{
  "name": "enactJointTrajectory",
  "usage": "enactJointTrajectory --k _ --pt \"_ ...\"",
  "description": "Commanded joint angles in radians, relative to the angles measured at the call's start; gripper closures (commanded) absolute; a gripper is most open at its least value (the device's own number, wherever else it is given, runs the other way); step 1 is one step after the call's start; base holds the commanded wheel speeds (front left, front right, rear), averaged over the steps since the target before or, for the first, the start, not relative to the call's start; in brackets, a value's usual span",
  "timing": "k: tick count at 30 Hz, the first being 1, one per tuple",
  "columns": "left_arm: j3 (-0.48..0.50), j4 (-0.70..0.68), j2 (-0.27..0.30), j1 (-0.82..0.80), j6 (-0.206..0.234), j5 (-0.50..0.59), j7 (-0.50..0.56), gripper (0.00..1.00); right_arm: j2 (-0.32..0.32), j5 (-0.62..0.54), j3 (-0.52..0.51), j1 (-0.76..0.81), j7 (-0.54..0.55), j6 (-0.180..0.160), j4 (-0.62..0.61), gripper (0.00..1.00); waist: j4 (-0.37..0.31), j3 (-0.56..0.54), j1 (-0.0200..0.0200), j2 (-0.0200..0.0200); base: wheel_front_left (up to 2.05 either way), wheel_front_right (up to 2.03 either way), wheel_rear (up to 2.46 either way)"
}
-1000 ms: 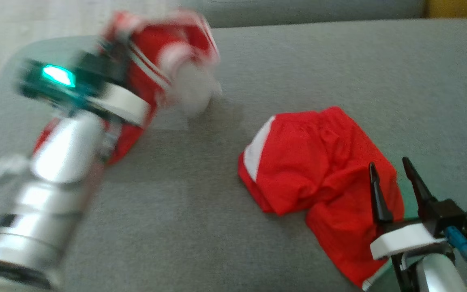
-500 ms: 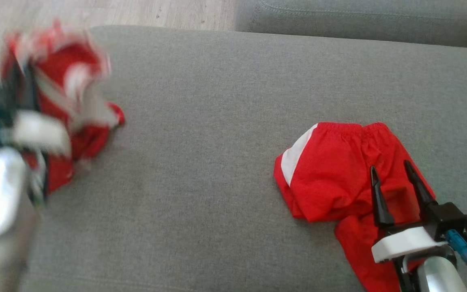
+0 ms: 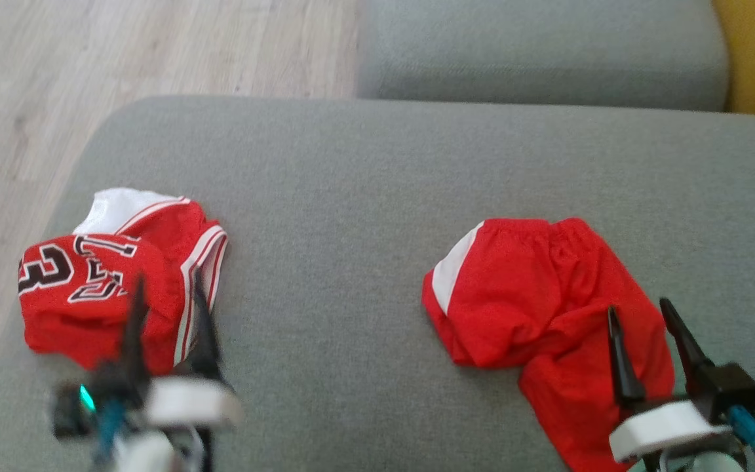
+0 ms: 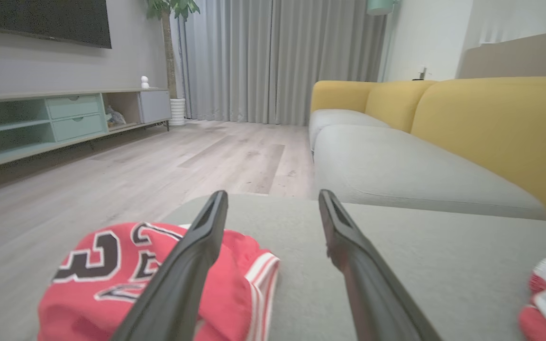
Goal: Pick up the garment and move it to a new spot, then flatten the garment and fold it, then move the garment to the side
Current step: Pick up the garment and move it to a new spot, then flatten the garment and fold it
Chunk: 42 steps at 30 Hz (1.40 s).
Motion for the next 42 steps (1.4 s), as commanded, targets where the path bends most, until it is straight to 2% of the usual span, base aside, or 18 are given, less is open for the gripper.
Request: enactJointTrajectory --k 1,6,11,22,42 --pt "0.043 -0.054 -0.008 0.016 -0.011 0.024 -0.007 0.0 -0.004 0.007 0.021 -0.016 -0.004 0.007 -0.04 0.0 -0.012 -0.022 0.0002 -0.0001 0.0 0.0 0.0" --pt "0.051 -0.141 -0.095 0.163 -0.072 0.119 -0.007 0.0 -0.004 0.017 0.032 0.032 -0.004 0.007 -0.068 0.0 -0.034 -0.057 0.0002 -0.0001 0.0 0.0 0.0" --pt "0.045 -0.143 -0.123 0.24 -0.101 0.184 -0.007 0.0 -0.004 0.038 0.065 0.085 -0.004 0.007 -0.089 0.0 -0.062 -0.096 0.0002 -0.0001 0.0 0.0 0.0" --pt "0.062 -0.125 -0.133 0.282 -0.104 0.225 -0.008 0.0 -0.004 0.068 0.086 0.114 -0.004 0.007 -0.101 0.0 -0.099 -0.124 0.0002 -0.0001 0.0 0.0 0.0" --pt "0.04 -0.125 -0.134 0.27 -0.086 0.215 -0.008 0.0 -0.004 0.078 0.076 0.106 -0.004 0.007 -0.089 0.0 -0.108 -0.108 0.0002 -0.0001 0.0 0.0 0.0"
